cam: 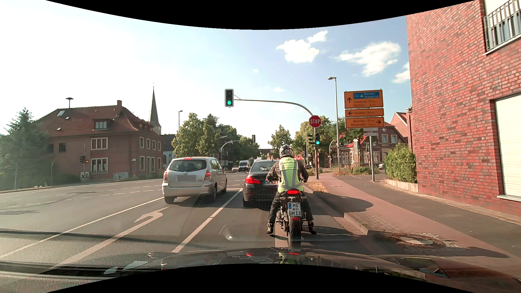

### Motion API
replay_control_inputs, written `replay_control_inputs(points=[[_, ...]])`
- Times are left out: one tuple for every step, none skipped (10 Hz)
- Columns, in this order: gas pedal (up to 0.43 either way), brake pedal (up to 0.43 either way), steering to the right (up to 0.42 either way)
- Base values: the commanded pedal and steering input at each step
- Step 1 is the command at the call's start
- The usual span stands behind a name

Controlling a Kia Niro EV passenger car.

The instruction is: Follow the waypoints while adhering to traffic rules and regulations

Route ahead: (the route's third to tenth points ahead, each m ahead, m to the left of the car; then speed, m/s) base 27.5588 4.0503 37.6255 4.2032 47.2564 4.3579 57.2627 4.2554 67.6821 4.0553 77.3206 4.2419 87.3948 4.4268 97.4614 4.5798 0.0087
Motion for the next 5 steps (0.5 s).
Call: replay_control_inputs(points=[[0.0, 0.0, 0.008], [0.0, 0.0, 0.008], [0.0, 0.0, 0.008], [0.0, 0.0, 0.008], [0.0, 0.0, 0.008]])
